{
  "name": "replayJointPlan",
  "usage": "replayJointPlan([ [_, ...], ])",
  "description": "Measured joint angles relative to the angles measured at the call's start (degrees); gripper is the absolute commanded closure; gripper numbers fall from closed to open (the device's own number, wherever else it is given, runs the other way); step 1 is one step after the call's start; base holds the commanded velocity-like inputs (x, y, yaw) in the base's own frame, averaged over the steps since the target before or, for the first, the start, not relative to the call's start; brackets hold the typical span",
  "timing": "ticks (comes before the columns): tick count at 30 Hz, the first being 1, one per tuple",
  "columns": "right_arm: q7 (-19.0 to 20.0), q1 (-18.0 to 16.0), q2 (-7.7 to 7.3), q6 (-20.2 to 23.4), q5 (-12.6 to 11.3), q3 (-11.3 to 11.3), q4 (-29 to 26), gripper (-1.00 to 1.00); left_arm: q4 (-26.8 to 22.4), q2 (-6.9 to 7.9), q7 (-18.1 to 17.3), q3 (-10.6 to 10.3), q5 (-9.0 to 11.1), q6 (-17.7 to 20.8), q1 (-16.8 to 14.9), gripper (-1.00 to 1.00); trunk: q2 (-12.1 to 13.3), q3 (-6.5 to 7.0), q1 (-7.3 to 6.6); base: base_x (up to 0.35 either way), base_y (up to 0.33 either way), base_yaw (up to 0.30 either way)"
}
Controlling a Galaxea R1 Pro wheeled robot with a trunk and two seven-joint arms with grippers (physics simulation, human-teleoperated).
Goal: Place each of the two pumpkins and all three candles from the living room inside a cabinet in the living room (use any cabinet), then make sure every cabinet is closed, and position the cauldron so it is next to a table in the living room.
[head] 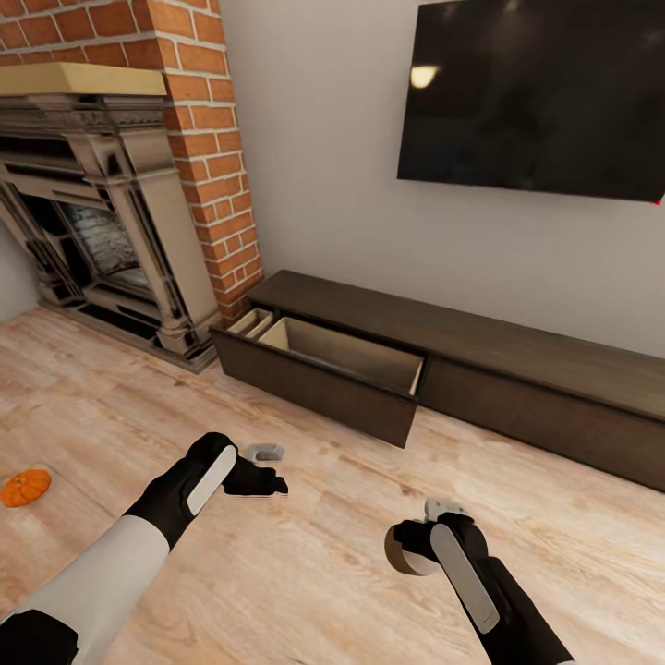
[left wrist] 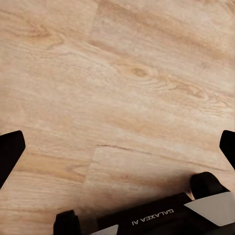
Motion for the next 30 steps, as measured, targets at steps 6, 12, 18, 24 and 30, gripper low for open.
replayJointPlan([
  [6, 0.0, 0.0, 0.00, 0.0, 0.0, 0.0, 0.0, 1.00, 0.0, 0.02, 0.1, 0.0, -0.1, 0.0, -0.1, -1.00, 0.0, 0.00, 0.00, 0.337, 0.008, 0.000],
  [12, 0.0, 0.0, 0.00, 0.0, 0.0, 0.0, 0.0, 1.00, 0.1, 0.28, 0.1, 0.0, -0.1, 0.0, -0.1, -1.00, 0.0, 0.00, 0.00, 0.308, 0.140, 0.000],
  [18, 0.0, 0.0, 0.00, 0.0, 0.0, 0.0, 0.0, 1.00, -0.2, 0.82, 0.1, 0.1, -0.1, 0.0, -0.1, -1.00, 0.0, 0.00, 0.01, 0.233, 0.119, 0.000],
  [24, 0.0, 0.0, 0.00, 0.0, 0.0, 0.0, 0.0, 1.00, -3.7, 3.61, -0.1, 0.3, 0.8, 0.0, 0.0, -1.00, 0.0, 0.00, 0.03, 0.051, 0.018, 0.000],
  [30, 0.0, 0.0, -0.03, 0.0, 0.1, 0.0, 0.0, 1.00, -11.5, 11.58, -0.3, 0.3, 13.7, 0.0, 0.2, -1.00, 0.0, 0.00, 0.03, 0.008, 0.003, 0.000],
])
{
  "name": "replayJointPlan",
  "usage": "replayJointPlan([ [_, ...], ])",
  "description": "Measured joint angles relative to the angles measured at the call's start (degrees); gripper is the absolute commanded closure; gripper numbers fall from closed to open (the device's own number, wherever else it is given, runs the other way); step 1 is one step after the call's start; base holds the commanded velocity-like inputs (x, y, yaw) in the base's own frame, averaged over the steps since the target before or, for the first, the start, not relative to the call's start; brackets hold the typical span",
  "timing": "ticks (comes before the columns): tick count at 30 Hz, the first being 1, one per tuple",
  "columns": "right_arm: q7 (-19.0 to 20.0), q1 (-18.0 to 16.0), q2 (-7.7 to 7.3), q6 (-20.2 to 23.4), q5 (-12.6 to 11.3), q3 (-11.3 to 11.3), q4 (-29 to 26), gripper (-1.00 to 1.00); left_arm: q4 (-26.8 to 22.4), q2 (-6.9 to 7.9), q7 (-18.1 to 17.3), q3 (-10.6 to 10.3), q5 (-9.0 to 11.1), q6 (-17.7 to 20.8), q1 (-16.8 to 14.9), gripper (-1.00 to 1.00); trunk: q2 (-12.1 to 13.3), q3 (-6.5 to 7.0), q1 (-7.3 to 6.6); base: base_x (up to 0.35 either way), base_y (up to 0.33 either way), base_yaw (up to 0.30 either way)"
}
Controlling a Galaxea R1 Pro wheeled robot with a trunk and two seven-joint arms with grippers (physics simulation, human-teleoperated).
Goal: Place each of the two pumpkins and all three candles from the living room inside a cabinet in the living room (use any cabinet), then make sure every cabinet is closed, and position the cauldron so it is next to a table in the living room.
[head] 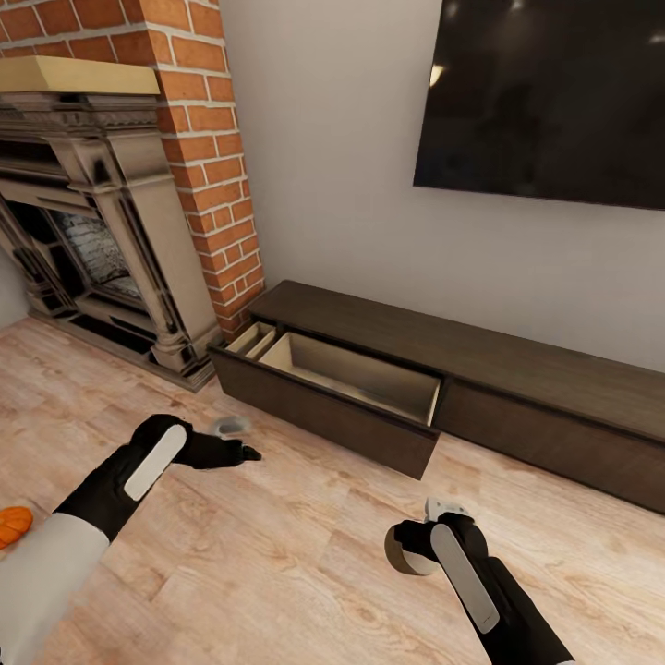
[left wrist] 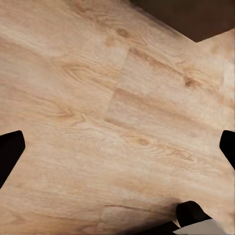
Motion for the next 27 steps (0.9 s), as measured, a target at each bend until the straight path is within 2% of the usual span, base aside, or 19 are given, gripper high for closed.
replayJointPlan([
  [1, 0.0, 0.0, -0.01, 0.0, 0.0, 0.0, 0.0, 1.00, -0.8, 1.50, 0.0, 0.0, 2.9, 0.0, 0.0, -1.00, 0.0, 0.00, 0.00, 0.002, 0.001, 0.000],
  [2, 0.0, 0.0, -0.02, 0.0, 0.0, 0.0, 0.0, 1.00, -2.8, 4.09, 0.0, 0.0, 8.1, 0.0, 0.1, -1.00, 0.0, 0.00, 0.00, 0.002, 0.001, 0.000],
  [3, 0.0, 0.0, -0.03, 0.0, 0.0, 0.0, 0.0, 1.00, -4.1, 5.44, -0.1, -0.1, 10.9, 0.0, 0.1, -1.00, 0.0, 0.00, 0.00, 0.000, 0.000, 0.000],
  [4, 0.0, 0.0, -0.03, 0.0, 0.0, 0.0, 0.0, 1.00, -6.9, 7.63, -0.1, -0.1, 15.3, 0.0, 0.2, -1.00, 0.0, 0.00, 0.00, 0.000, 0.000, 0.000],
  [5, 0.0, 0.0, -0.04, 0.0, -0.1, 0.0, 0.0, 1.00, -8.5, 8.67, -0.2, -0.1, 17.3, 0.0, 0.2, -1.00, 0.0, 0.00, 0.00, 0.000, 0.000, 0.000],
  [6, 0.0, 0.0, -0.04, 0.0, 0.0, 0.0, 0.0, 1.00, -11.5, 10.24, -0.4, -0.1, 20.7, 0.0, 0.3, -1.00, 0.0, 0.00, 0.00, 0.000, 0.000, 0.000],
  [7, 0.0, 0.0, -0.04, 0.0, 0.0, 0.0, 0.0, 1.00, -13.1, 10.90, -0.6, -0.1, 22.3, 0.0, 0.4, -1.00, 0.0, 0.00, 0.00, 0.000, 0.000, 0.000],
  [8, 0.0, 0.0, -0.04, 0.0, 0.0, 0.0, 0.0, 1.00, -15.7, 12.07, -1.2, -0.1, 25.5, 0.0, 0.5, -1.00, 0.0, 0.00, 0.00, 0.000, 0.000, 0.000],
  [10, 0.0, 0.0, -0.04, 0.0, 0.0, 0.0, 0.0, 1.00, -18.1, 13.53, -2.1, -0.1, 28.4, 0.0, 0.7, -1.00, 0.0, 0.00, 0.00, 0.000, 0.000, 0.000],
  [11, 0.0, 0.0, -0.05, 0.0, 0.0, 0.0, 0.0, 1.00, -20.0, 14.96, -3.3, -0.1, 31.4, 0.0, 0.8, -1.00, 0.0, 0.00, 0.00, 0.000, 0.000, 0.000],
  [12, 0.0, 0.0, -0.05, 0.0, -0.1, 0.0, 0.0, 1.00, -21.0, 15.63, -4.1, -0.1, 32.8, 0.0, 0.9, -1.00, 0.0, 0.00, 0.00, 0.000, 0.000, 0.000],
  [13, 0.0, 0.0, -0.05, 0.0, 0.0, 0.0, 0.0, 1.00, -22.6, 16.74, -6.1, -0.2, 35.1, 0.0, 1.0, -1.00, 0.0, 0.00, 0.00, 0.000, 0.000, 0.000],
  [14, 0.0, 0.0, -0.03, 0.0, -0.1, 0.0, 0.0, 1.00, -23.2, 17.21, -7.4, -0.2, 36.0, 0.1, 1.0, -1.00, 0.0, 0.00, 0.00, 0.005, 0.000, 0.000],
  [15, 0.0, 0.0, -0.01, 0.0, -0.1, 0.0, 0.0, 1.00, -24.1, 17.85, -10.3, -0.3, 37.1, 0.1, 1.1, -1.00, 0.0, 0.00, 0.00, 0.014, 0.000, 0.000],
  [17, 0.0, 0.0, 0.01, 0.0, 0.0, 0.0, 0.0, 1.00, -24.7, 18.27, -13.5, -0.3, 37.7, 0.1, 1.2, -1.00, 0.0, 0.00, 0.00, 0.046, 0.000, 0.000],
  [19, 0.0, 0.0, 0.02, 0.0, -0.1, 0.0, 0.0, 1.00, -25.4, 18.66, -19.1, -0.3, 38.4, 0.1, 1.3, -1.00, 0.0, 0.00, -0.01, 0.086, 0.000, 0.000],
  [21, 0.0, 0.0, 0.12, 0.0, -0.1, 0.1, 0.0, 1.00, -25.6, 18.79, -22.1, -0.4, 38.6, 0.1, 1.3, -1.00, 0.0, 0.00, 0.00, 0.055, 0.000, 0.000],
  [23, 0.0, 0.0, 0.20, 0.0, 0.0, 0.1, 0.0, 1.00, -26.0, 18.85, -24.0, -0.3, 38.6, 0.1, 1.3, -1.00, 0.0, 0.00, 0.00, 0.028, 0.000, 0.000],
  [27, 0.0, 0.0, 0.26, 0.0, 0.0, 0.1, 0.0, 1.00, -26.4, 18.79, -25.3, -0.4, 38.5, 0.1, 1.3, -1.00, 0.0, 0.00, 0.00, 0.012, 0.000, 0.000],
])
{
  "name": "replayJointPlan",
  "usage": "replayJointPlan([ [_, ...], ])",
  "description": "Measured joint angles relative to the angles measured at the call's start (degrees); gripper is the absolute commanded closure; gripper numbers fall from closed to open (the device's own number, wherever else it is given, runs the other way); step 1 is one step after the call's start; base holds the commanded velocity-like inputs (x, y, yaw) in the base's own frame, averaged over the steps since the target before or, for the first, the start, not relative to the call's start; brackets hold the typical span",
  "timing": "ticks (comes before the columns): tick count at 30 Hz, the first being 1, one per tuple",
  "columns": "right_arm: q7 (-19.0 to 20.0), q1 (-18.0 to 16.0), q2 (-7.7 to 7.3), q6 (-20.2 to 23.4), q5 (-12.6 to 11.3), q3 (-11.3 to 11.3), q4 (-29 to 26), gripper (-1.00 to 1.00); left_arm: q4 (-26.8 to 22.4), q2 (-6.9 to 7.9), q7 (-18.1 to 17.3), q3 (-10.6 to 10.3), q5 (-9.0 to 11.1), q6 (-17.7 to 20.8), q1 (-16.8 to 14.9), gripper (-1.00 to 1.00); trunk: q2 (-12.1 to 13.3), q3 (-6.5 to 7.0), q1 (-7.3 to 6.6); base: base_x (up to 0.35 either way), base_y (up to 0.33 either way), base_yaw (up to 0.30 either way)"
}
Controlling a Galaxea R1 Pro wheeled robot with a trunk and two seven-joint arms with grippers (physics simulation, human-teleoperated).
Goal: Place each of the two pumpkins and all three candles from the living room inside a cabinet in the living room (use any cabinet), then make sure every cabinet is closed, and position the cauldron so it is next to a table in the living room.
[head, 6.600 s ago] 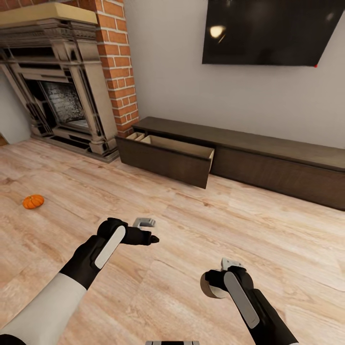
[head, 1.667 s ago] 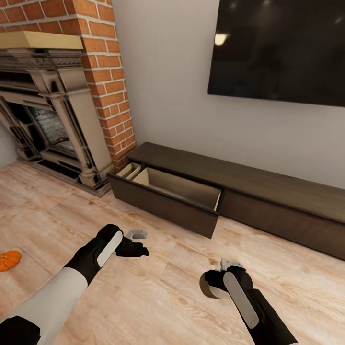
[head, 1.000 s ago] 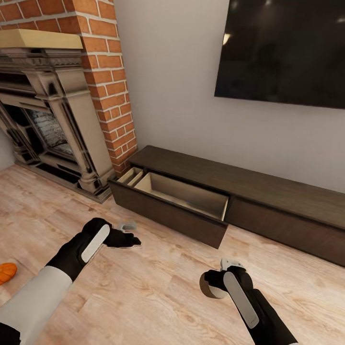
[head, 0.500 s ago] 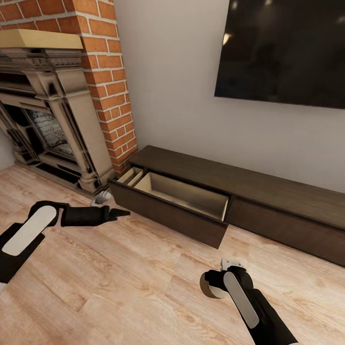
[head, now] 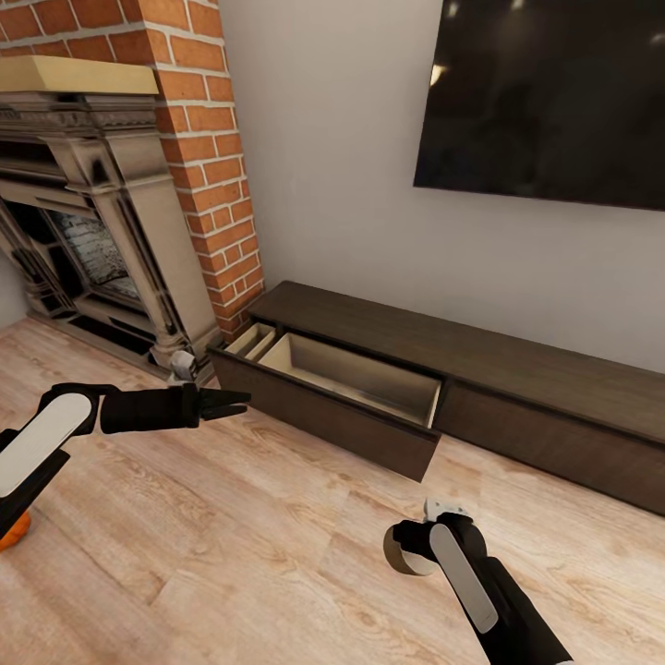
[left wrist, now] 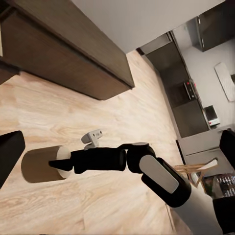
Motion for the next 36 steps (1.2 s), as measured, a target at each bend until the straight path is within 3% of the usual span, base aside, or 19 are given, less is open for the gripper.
replayJointPlan([
  [21, -0.2, -0.1, 0.19, 0.2, 0.0, 0.0, 0.0, 1.00, -0.1, -0.11, -0.6, 0.1, -0.2, 0.0, 0.0, -1.00, 0.0, 0.00, 0.00, 0.001, 0.000, 0.000],
  [26, -0.1, -0.1, 0.24, 3.1, 0.0, -0.1, 0.0, 1.00, -0.2, -0.07, -0.6, 0.1, -0.2, 0.0, 0.0, -1.00, 0.0, 0.00, 0.00, 0.000, 0.000, 0.000],
  [36, -0.1, -0.6, 0.29, 5.6, 0.0, -0.2, -0.5, 1.00, -0.2, -0.03, -0.6, 0.1, -0.1, 0.0, 0.0, -1.00, 4.0, 1.79, -2.19, 0.000, 0.000, 0.000],
])
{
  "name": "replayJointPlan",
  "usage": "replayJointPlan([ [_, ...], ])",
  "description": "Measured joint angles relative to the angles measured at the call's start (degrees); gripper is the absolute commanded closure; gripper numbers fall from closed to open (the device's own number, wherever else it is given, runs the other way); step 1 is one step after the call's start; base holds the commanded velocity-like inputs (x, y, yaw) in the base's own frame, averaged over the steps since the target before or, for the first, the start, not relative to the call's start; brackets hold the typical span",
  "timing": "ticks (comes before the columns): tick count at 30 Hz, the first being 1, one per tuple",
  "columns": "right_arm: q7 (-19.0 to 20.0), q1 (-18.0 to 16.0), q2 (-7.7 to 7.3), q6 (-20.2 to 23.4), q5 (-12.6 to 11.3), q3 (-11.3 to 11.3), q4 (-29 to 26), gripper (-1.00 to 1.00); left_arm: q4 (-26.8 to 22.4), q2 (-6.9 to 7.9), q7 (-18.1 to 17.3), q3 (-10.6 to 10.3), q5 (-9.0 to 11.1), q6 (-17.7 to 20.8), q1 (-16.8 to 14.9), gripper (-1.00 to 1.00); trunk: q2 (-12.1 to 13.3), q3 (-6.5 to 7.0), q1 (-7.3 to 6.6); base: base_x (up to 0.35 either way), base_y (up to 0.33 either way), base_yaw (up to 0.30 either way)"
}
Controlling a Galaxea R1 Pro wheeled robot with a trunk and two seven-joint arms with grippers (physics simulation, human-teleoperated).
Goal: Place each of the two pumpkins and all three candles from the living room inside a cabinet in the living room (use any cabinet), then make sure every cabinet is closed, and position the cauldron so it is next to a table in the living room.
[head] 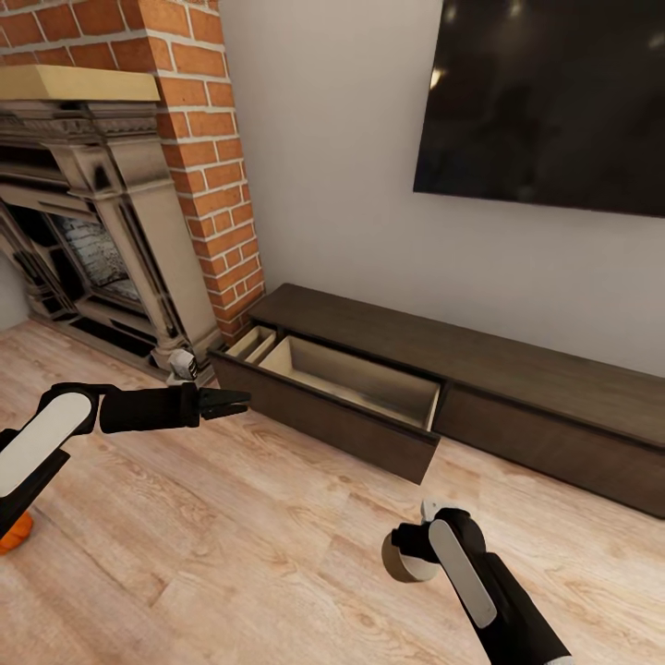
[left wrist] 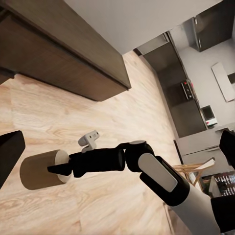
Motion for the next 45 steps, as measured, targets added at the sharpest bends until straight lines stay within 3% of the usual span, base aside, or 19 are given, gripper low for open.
replayJointPlan([
  [12, 0.0, -0.4, 0.13, 2.0, -0.1, -0.1, 0.3, 1.00, 0.0, 0.00, 0.0, 0.0, -0.1, 0.0, 0.0, -1.00, 4.8, 2.15, -2.64, 0.000, 0.000, 0.000],
  [45, 0.1, -6.4, 0.33, 6.6, -0.6, -0.2, 0.7, 1.00, 0.0, -0.18, 0.4, -0.1, -0.1, 0.0, 0.0, -1.00, 18.1, 8.08, -9.89, 0.000, 0.000, 0.000],
])
